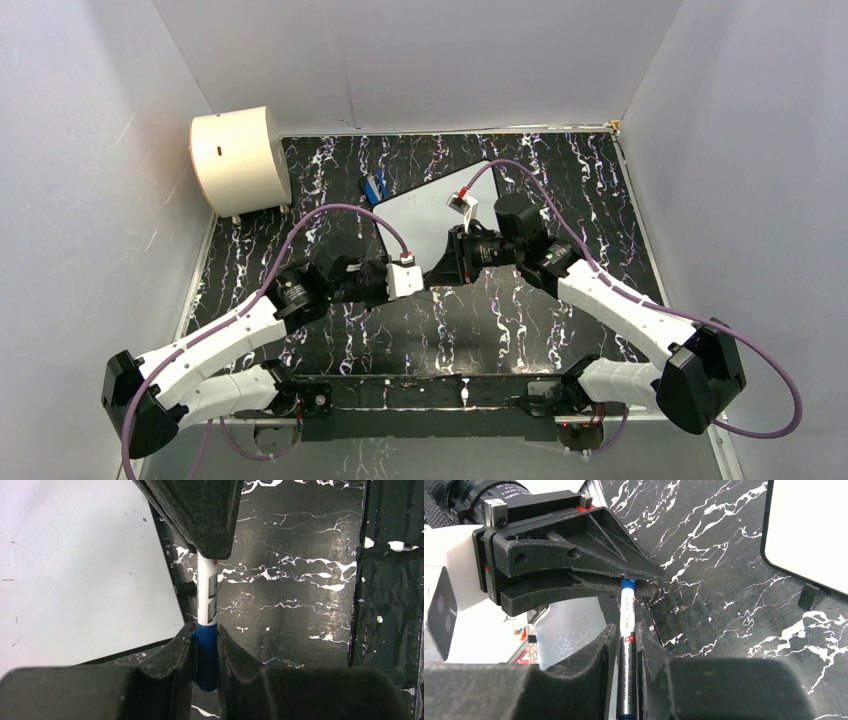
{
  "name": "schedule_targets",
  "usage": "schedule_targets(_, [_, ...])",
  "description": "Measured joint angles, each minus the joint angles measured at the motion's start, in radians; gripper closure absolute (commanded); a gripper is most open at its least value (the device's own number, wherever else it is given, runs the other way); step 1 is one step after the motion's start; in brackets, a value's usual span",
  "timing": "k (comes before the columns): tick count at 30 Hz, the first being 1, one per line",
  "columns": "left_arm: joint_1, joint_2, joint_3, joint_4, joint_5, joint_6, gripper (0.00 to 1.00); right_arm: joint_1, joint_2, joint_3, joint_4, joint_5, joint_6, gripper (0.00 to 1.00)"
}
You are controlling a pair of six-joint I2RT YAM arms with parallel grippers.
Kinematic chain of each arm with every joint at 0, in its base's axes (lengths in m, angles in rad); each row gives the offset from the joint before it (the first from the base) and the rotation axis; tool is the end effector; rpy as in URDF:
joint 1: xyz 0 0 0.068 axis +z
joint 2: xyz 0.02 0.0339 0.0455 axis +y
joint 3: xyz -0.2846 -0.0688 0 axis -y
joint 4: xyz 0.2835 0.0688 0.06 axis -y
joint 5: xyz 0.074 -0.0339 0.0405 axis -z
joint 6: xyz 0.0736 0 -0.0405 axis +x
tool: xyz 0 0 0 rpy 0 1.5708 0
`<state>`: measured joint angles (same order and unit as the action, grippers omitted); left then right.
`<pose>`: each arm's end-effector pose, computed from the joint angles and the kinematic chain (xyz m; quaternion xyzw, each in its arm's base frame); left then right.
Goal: Write a sentence on the whiteboard
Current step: Open the pen cap.
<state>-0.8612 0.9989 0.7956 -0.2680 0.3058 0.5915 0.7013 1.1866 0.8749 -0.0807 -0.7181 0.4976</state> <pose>0.1684 -0.2300 0.2889 0.6192 0.5772 -0.1981 0.4942 0.2141 0.2442 0.2980 -0.2734 0.7545 0.5347 0.2647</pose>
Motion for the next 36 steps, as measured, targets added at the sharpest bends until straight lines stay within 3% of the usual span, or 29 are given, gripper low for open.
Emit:
schedule_targets(10, [0.0, 0.002, 0.0, 0.002, 0.002, 0.0, 1.0, 0.0, 0.005, 0.0, -0.002, -0.004, -0.005, 0.76])
schedule_targets(14, [0.0, 0.006, 0.0, 0.002, 0.003, 0.0, 1.0, 0.0, 0.005, 0.0, -0.011, -0.004, -0.009, 0.83])
schedule_targets(18, [0.0, 0.008, 0.0, 0.0, 0.009, 0.0, 1.0, 0.0, 0.005, 0.0, -0.022, -0.005, -0.014, 1.0])
schedule_targets(36, [-0.009, -0.008, 0.0, 0.05, 0.042, 0.009, 1.0, 0.0, -0.097, 0.0, -0.082, 0.021, -0.082, 1.0])
